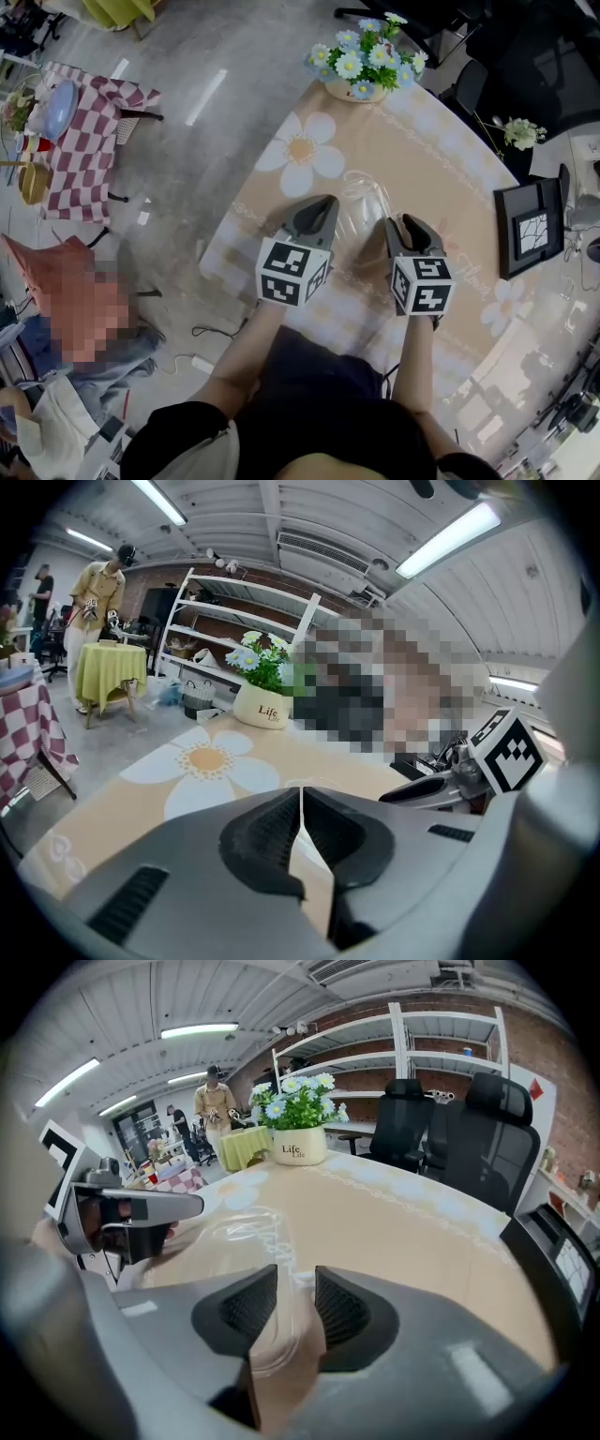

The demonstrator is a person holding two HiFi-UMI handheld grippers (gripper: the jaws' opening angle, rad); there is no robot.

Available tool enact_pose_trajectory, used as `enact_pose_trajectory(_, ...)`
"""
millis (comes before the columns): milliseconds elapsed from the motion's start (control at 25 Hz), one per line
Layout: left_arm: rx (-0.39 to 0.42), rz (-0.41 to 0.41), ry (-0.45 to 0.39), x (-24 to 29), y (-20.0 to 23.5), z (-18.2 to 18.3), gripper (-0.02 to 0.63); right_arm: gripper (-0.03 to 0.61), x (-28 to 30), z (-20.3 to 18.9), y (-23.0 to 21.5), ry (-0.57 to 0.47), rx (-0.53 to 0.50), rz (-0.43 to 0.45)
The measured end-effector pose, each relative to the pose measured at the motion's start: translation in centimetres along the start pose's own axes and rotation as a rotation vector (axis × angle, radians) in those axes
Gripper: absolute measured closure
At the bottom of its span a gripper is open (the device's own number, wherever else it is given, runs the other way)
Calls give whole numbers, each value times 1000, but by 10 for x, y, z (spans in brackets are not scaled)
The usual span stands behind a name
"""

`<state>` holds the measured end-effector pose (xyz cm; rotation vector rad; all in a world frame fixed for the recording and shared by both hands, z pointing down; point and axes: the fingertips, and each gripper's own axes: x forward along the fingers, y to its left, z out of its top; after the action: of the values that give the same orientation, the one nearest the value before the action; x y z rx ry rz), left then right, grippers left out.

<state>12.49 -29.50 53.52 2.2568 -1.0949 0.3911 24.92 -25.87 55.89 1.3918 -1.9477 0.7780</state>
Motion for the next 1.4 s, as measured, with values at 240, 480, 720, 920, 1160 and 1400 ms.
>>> enact_pose_trajectory(240, -5, -7, 0, 0, 0, 0, 595, 442, 7, -7, 4, 72, -50, -6)
enact_pose_trajectory(480, -6, -11, -1, 0, 0, 0, 595, 443, 9, -7, 4, 98, -45, 6)
enact_pose_trajectory(720, -11, -13, -4, 0, 0, 0, 595, 445, 9, -8, 5, 103, -64, -1)
enact_pose_trajectory(920, -9, -10, -5, 0, 0, 0, 595, 453, 9, -8, 6, 106, -75, 0)
enact_pose_trajectory(1160, -7, -7, -4, 0, 1, -1, 595, 482, 10, -8, 9, 110, -84, 14)
enact_pose_trajectory(1400, -2, -4, -2, 0, -1, -1, 595, 509, 9, -9, 10, 113, -93, 23)
